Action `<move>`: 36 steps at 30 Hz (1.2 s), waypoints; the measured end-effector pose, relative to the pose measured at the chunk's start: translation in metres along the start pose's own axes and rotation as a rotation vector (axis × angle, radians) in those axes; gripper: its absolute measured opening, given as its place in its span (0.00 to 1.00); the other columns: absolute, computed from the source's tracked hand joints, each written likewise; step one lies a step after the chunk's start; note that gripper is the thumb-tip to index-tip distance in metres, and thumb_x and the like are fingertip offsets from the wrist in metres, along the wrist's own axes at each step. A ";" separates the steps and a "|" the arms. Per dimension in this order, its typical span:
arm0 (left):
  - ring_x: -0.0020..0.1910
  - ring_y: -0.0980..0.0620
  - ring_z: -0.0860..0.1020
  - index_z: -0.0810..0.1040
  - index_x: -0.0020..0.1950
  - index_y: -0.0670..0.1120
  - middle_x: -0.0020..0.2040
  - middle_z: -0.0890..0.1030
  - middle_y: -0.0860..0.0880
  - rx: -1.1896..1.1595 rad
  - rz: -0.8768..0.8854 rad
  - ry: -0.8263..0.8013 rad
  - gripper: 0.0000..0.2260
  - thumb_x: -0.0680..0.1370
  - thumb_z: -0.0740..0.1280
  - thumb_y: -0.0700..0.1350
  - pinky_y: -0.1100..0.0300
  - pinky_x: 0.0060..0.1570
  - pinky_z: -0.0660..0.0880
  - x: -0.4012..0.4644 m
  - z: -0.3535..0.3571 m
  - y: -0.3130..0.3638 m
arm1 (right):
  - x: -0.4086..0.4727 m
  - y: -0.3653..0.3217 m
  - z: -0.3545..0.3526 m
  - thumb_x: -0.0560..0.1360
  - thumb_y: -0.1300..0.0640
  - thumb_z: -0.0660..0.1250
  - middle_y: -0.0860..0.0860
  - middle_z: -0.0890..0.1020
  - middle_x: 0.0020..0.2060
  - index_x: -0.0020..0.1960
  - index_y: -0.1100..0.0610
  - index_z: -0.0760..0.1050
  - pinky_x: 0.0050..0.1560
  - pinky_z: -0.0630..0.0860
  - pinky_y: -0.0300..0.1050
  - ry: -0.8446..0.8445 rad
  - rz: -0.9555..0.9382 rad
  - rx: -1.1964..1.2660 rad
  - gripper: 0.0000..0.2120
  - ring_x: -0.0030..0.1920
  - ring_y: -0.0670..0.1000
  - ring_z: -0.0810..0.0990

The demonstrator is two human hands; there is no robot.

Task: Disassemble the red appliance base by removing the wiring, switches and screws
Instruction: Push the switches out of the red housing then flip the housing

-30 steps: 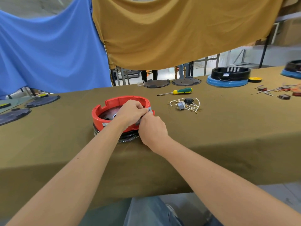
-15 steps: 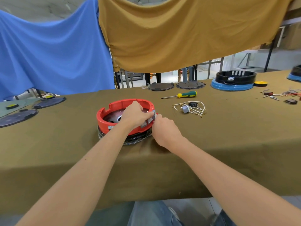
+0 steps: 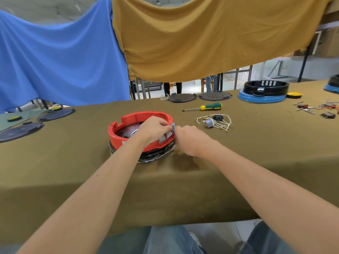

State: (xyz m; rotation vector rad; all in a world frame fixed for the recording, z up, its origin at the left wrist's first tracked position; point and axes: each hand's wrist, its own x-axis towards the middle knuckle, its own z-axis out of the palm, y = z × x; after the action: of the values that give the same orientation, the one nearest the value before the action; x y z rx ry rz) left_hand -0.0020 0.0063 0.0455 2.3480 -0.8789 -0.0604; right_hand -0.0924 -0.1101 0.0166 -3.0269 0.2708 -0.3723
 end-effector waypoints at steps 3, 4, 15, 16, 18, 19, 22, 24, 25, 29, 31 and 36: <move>0.44 0.49 0.75 0.80 0.46 0.46 0.44 0.78 0.47 0.020 0.012 -0.007 0.08 0.79 0.64 0.48 0.48 0.53 0.74 -0.001 0.000 0.000 | -0.006 0.009 0.009 0.85 0.53 0.52 0.59 0.80 0.49 0.52 0.57 0.68 0.41 0.66 0.50 0.041 0.022 0.085 0.10 0.45 0.62 0.75; 0.43 0.50 0.72 0.77 0.45 0.49 0.44 0.75 0.48 0.029 0.020 -0.003 0.06 0.79 0.64 0.48 0.52 0.50 0.72 -0.001 0.001 0.001 | -0.009 0.012 0.013 0.85 0.51 0.51 0.57 0.78 0.46 0.49 0.56 0.66 0.41 0.66 0.51 0.034 0.050 0.160 0.11 0.44 0.62 0.75; 0.45 0.50 0.74 0.81 0.50 0.43 0.45 0.77 0.48 0.082 0.056 0.015 0.12 0.80 0.63 0.50 0.49 0.53 0.74 0.002 0.002 -0.005 | -0.009 0.032 0.014 0.81 0.52 0.56 0.51 0.75 0.42 0.51 0.58 0.70 0.35 0.64 0.45 -0.042 0.221 0.590 0.09 0.37 0.50 0.70; 0.46 0.48 0.76 0.82 0.53 0.42 0.46 0.80 0.47 0.084 0.055 0.016 0.13 0.80 0.63 0.50 0.48 0.54 0.74 0.002 0.002 -0.005 | -0.006 0.033 0.016 0.80 0.51 0.59 0.51 0.75 0.41 0.52 0.58 0.70 0.34 0.64 0.44 0.023 0.249 0.686 0.10 0.36 0.49 0.70; 0.51 0.47 0.79 0.82 0.56 0.45 0.51 0.83 0.47 0.085 0.061 0.016 0.13 0.80 0.63 0.50 0.49 0.54 0.74 0.002 0.002 -0.005 | 0.001 0.032 0.019 0.77 0.47 0.67 0.49 0.75 0.40 0.54 0.55 0.72 0.34 0.68 0.42 0.181 0.284 0.893 0.13 0.36 0.47 0.71; 0.53 0.48 0.78 0.82 0.57 0.47 0.54 0.83 0.49 0.079 0.064 0.017 0.13 0.81 0.63 0.51 0.50 0.54 0.74 0.002 0.002 -0.004 | 0.005 0.029 0.021 0.76 0.45 0.70 0.47 0.76 0.42 0.56 0.54 0.73 0.37 0.71 0.40 0.228 0.261 0.967 0.16 0.38 0.46 0.74; 0.56 0.51 0.77 0.81 0.62 0.49 0.58 0.81 0.51 0.060 0.074 0.009 0.14 0.81 0.62 0.52 0.53 0.57 0.74 0.002 0.001 -0.004 | 0.018 0.020 0.029 0.76 0.49 0.72 0.47 0.80 0.50 0.60 0.54 0.76 0.48 0.76 0.37 0.243 0.134 1.047 0.15 0.50 0.45 0.79; 0.56 0.51 0.78 0.81 0.61 0.48 0.58 0.82 0.51 0.052 0.081 0.001 0.13 0.82 0.62 0.51 0.51 0.58 0.74 0.003 0.001 -0.005 | 0.025 0.017 0.036 0.78 0.53 0.69 0.48 0.81 0.49 0.57 0.55 0.76 0.46 0.74 0.37 0.276 0.111 1.042 0.09 0.50 0.47 0.79; 0.55 0.50 0.78 0.81 0.61 0.48 0.57 0.82 0.50 0.046 0.083 -0.001 0.13 0.82 0.62 0.50 0.50 0.59 0.74 0.003 0.002 -0.005 | 0.027 0.017 0.040 0.79 0.54 0.68 0.48 0.81 0.49 0.56 0.54 0.76 0.45 0.73 0.36 0.297 0.113 1.026 0.07 0.49 0.47 0.79; 0.55 0.48 0.79 0.81 0.61 0.47 0.57 0.82 0.49 0.075 0.096 0.002 0.13 0.82 0.60 0.49 0.47 0.58 0.76 0.003 0.002 -0.004 | 0.030 0.016 0.048 0.82 0.52 0.62 0.43 0.76 0.46 0.57 0.51 0.70 0.37 0.68 0.29 0.347 0.070 0.812 0.06 0.44 0.40 0.75; 0.53 0.47 0.79 0.82 0.59 0.46 0.55 0.82 0.48 0.096 0.105 0.006 0.13 0.82 0.59 0.48 0.46 0.57 0.76 0.003 0.003 -0.005 | 0.031 0.016 0.050 0.82 0.50 0.61 0.43 0.74 0.44 0.56 0.51 0.66 0.33 0.69 0.29 0.302 0.057 0.823 0.06 0.39 0.40 0.74; 0.51 0.43 0.79 0.82 0.52 0.43 0.50 0.83 0.43 0.122 0.103 0.000 0.14 0.82 0.59 0.48 0.44 0.54 0.75 0.003 0.003 -0.006 | 0.030 0.018 0.050 0.82 0.49 0.61 0.47 0.71 0.36 0.47 0.50 0.62 0.27 0.67 0.32 0.275 0.054 0.935 0.10 0.28 0.39 0.69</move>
State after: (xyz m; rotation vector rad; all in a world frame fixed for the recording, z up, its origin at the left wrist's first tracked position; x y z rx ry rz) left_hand 0.0029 0.0067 0.0405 2.4100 -1.0287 0.0365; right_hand -0.0543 -0.1300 -0.0264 -2.0491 0.1331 -0.6778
